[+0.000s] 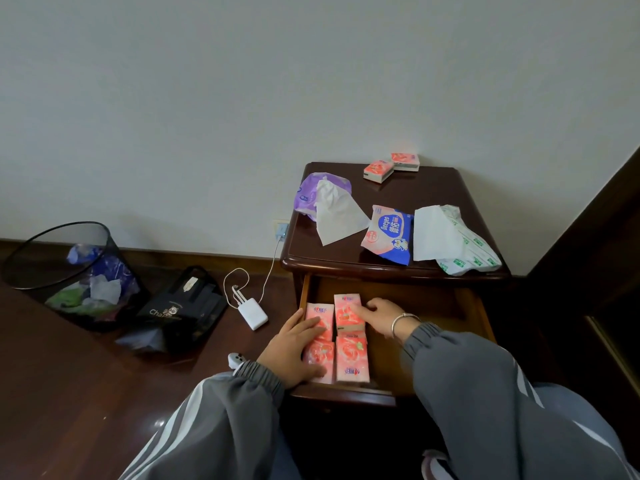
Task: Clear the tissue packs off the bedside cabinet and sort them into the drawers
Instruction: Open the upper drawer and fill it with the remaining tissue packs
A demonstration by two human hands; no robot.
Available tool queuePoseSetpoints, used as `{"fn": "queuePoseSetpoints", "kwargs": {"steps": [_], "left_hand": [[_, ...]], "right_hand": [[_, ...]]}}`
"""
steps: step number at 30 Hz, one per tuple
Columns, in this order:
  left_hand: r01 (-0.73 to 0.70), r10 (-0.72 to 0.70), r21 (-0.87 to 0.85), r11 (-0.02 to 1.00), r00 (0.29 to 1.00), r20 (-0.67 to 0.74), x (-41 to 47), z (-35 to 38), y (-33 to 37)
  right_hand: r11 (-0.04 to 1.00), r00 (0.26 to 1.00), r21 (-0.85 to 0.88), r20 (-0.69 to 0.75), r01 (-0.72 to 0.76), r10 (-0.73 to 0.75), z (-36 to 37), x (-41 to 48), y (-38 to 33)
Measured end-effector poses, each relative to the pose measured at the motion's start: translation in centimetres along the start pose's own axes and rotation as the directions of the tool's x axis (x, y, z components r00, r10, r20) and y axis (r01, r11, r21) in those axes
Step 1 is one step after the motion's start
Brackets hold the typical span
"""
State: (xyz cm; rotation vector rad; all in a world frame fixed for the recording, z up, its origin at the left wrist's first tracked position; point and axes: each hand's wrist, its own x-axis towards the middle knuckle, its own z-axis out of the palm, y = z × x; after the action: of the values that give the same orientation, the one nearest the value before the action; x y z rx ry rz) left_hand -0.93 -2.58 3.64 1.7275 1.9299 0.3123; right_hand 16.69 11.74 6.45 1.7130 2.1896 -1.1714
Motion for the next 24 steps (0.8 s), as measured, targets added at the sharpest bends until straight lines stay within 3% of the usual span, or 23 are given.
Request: {"fn": "queuePoseSetpoints", "kwargs": {"steps": [3,6,8,11,14,17,20,24], "left_hand": [[0.001,-0.001,0.005,1.0,1.0,-0.007,0.0,0.1,0.1],[-0.003,0.004,0.032,0.999,1.0,-0.021,-0.1,0.1,0.2],[-0.002,0.002,0.064,0.998,1.0,-0.013,-0.2,0.0,0.3],[0.004,-0.003,0.085,0.996,1.0,-0.013,-0.3,-0.1,0.5],[0.001,0.002,0.097,0.995,0.999,-0.037,-0.3,-0.1,0.6],[0.001,0.005,0.104,0.995,0.999,-0.054,-0.4,-0.1,0.7],[0.003,0.002,0.107,0.994,0.999,-0.054,-0.5,-0.2,0.8],[0.009,-0.002,0.101,0.995,0.998,-0.066,-0.6,-0.3,0.9]], "right_hand": [[0.98,0.995,0.196,0.098,-0.014,-0.005,0.8,-1.9,0.5],[0.81,0.965,0.578,0.253,-0.095,-0.067,2.6,-4.1,0.4],[0.757,0.957,0.646,0.27,-0.096,-0.108,3.6,-4.7,0.1],[0.738,0.948,0.667,0.291,-0.105,-0.127,3.9,-4.7,0.3],[0.793,0.943,0.583,0.332,-0.177,-0.034,2.8,-4.3,1.2],[0.915,0.985,0.399,0.174,-0.061,-0.01,1.3,-3.5,1.1],[0.928,0.996,0.364,0.02,0.078,-0.092,0.9,-2.5,0.2],[0.925,0.987,0.346,-0.004,0.154,-0.163,1.6,-1.7,-0.5]]}}
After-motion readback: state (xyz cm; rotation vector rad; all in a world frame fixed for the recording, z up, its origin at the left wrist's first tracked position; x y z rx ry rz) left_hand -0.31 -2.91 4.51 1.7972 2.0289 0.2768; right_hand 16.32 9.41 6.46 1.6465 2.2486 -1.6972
